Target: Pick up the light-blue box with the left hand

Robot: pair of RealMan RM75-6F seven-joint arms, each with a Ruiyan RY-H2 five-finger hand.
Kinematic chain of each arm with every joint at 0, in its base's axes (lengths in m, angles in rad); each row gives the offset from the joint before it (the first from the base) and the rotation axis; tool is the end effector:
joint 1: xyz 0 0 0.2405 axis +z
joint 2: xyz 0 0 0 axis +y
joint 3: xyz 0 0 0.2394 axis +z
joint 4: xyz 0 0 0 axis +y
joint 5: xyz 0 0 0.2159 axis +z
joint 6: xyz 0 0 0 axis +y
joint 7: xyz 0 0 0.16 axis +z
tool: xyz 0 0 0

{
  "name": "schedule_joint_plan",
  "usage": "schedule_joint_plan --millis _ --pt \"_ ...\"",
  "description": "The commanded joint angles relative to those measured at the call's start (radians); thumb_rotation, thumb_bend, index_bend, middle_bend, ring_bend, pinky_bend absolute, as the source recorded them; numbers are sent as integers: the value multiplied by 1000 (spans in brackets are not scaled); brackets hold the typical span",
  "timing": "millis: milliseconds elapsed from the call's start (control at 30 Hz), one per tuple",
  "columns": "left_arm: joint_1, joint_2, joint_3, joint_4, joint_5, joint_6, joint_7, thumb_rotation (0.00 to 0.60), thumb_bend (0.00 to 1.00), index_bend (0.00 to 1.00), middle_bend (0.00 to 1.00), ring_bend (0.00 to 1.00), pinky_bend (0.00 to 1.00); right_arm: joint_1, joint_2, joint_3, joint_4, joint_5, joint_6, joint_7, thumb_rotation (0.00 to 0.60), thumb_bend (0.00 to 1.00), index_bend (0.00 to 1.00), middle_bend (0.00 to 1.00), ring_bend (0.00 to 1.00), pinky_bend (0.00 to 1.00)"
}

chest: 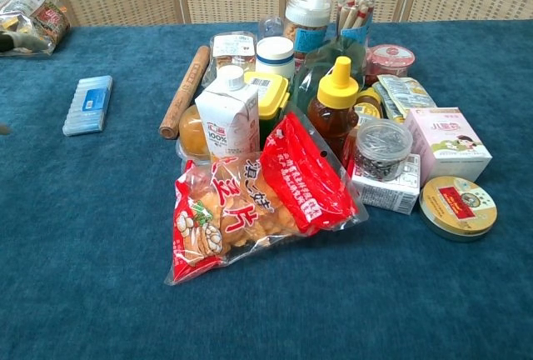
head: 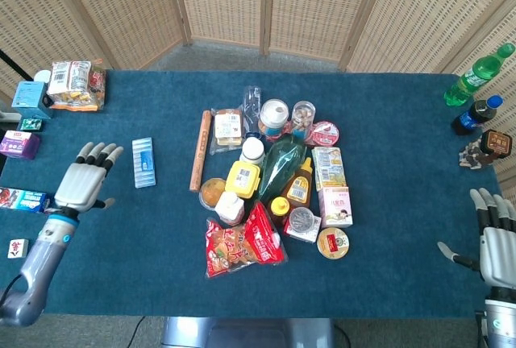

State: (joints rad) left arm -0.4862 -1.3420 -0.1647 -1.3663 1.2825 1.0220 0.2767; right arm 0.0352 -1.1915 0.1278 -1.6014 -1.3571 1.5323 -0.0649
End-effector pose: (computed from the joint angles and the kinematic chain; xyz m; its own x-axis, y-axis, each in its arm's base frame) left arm -0.2612 0.3369 0.0640 0.6144 0.1542 0.7738 0.7872 -0.1848 -0.5883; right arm -0.3154 -0.1946 0.1522 0.3891 0.0901 0.9168 -0.9117 0.1800 0.3693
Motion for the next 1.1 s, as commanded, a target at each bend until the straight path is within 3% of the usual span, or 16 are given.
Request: schedule_joint_plan --millis 33,633,1100 --pt "-52 -66 -15 81 -13 -37 8 600 179 0 0 0 0 -8 8 2 -6 7 8 -3 517 0 0 0 0 0" --pt "-136 -180 -3 252 -27 -86 1 600 179 0 0 0 0 -30 24 9 -21 25 12 10 517 0 0 0 0 0" --pt "-122 -157 6 245 -40 -66 -43 600 177 4 0 0 0 -30 21 12 -16 24 4 13 520 0 0 0 0 0"
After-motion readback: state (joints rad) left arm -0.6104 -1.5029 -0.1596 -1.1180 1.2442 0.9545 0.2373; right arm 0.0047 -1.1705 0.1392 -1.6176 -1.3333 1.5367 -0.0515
